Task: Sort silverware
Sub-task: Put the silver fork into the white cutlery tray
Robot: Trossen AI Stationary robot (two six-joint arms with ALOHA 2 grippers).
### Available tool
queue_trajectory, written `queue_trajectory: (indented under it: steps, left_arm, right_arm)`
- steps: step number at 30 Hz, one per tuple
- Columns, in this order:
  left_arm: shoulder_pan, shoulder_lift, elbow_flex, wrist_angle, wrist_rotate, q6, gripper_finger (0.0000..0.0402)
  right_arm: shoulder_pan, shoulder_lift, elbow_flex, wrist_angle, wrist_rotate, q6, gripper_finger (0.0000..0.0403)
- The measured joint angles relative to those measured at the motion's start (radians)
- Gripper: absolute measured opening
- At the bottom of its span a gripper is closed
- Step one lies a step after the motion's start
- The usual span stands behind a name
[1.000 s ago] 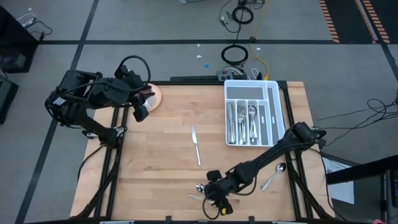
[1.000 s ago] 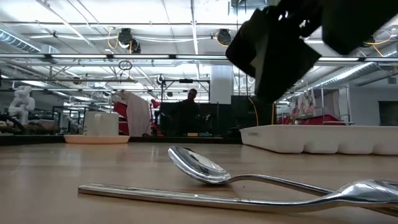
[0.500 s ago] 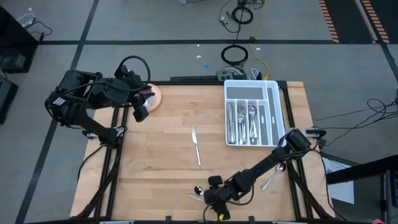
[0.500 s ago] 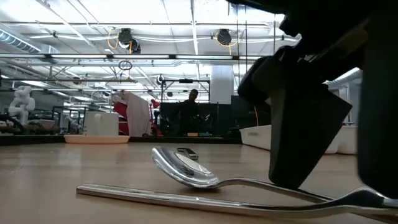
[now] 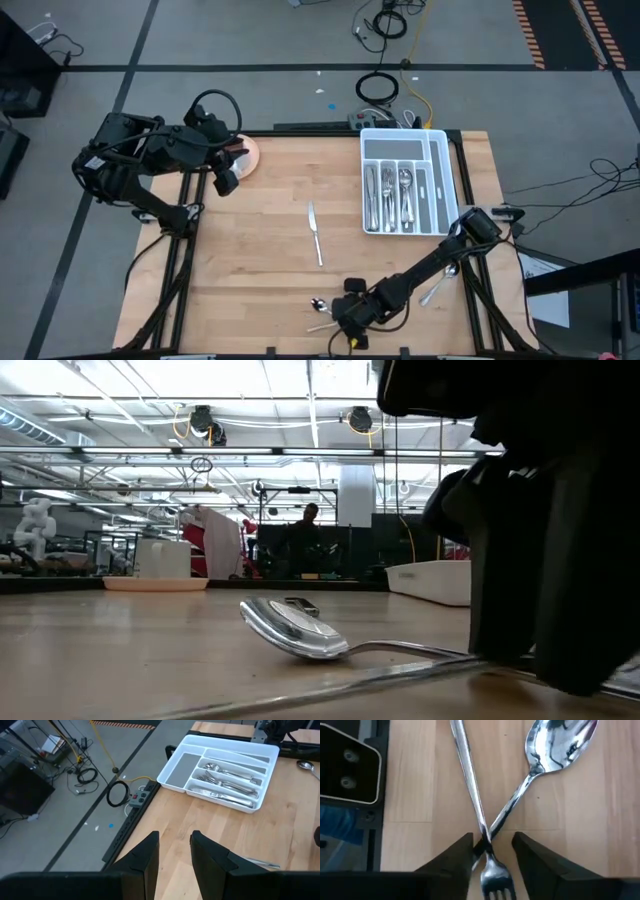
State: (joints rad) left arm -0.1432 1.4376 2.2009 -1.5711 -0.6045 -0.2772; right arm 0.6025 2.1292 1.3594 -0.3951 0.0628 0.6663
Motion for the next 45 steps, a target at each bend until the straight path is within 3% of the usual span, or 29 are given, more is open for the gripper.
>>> queue_trajectory:
  steps: [9, 11, 25, 38, 45]
  left_arm:
    - [0.0, 0.0, 0.0, 0.0, 0.001, 0.005, 0.0116]
    - [0.0, 0.0, 0.0, 0.0, 0.001, 0.005, 0.0116]
    - [0.0, 0.0, 0.0, 0.0, 0.001, -0.004, 0.0116]
    - [0.0, 0.0, 0.0, 0.0, 0.001, -0.006, 0.0116]
    - [0.0, 0.0, 0.0, 0.0, 0.001, -0.007, 0.0116]
  right_arm:
    - [-0.002, 0.0, 0.046, -0.06, -0.007, -0.003, 0.0017]
    - [-0.001, 0.001, 0.065, -0.096, -0.005, -0.014, 0.0008]
    - [0.003, -0.015, 0.088, -0.207, 0.014, -0.091, 0.0005]
    - [0.003, -0.015, 0.089, -0.234, 0.01, -0.151, 0.0109]
    - [0.002, -0.043, 0.086, -0.343, 0.047, -0.153, 0.0122]
